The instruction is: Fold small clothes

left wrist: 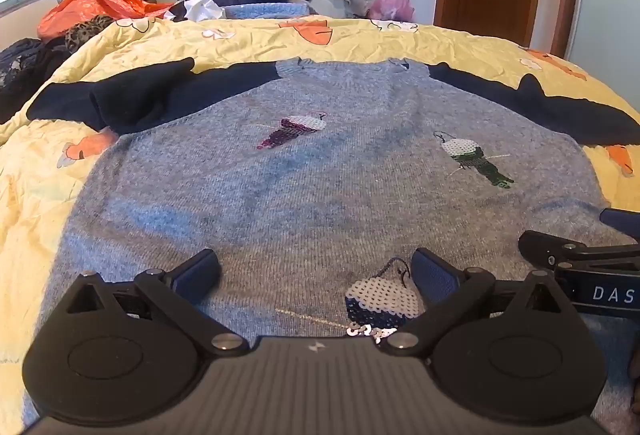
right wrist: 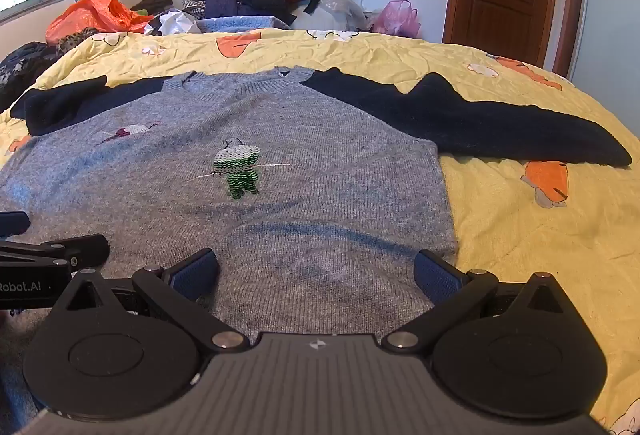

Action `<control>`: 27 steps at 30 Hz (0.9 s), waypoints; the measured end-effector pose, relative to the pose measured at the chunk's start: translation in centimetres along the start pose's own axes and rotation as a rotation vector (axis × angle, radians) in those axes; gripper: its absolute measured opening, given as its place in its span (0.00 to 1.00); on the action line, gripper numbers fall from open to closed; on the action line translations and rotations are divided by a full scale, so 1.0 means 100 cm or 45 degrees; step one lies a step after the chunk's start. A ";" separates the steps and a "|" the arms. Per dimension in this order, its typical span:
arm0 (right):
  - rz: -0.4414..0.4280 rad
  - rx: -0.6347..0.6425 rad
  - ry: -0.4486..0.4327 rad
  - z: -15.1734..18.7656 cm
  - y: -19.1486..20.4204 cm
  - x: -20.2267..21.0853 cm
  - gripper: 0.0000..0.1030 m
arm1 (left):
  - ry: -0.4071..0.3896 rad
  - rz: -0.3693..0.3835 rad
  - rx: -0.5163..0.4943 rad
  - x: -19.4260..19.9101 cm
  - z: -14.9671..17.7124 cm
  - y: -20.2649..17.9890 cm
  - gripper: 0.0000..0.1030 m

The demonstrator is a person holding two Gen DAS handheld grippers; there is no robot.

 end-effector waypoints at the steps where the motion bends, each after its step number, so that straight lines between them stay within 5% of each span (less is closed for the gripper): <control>1: -0.004 -0.005 0.000 0.000 0.000 0.000 1.00 | -0.001 -0.002 0.000 0.000 0.000 0.000 1.00; 27: -0.001 -0.001 -0.001 0.001 0.000 0.001 1.00 | -0.006 -0.006 0.004 0.001 0.001 0.000 1.00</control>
Point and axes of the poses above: each gripper's, at about its wrist camera, not at the fingertips, and x roughly against the way its jaws point, y to its left, z to its underside, the point moved 2 cm from there along -x, roughly the way its jaws point, and after that the axes turned 2 degrees about z, right-handed, at the moved point
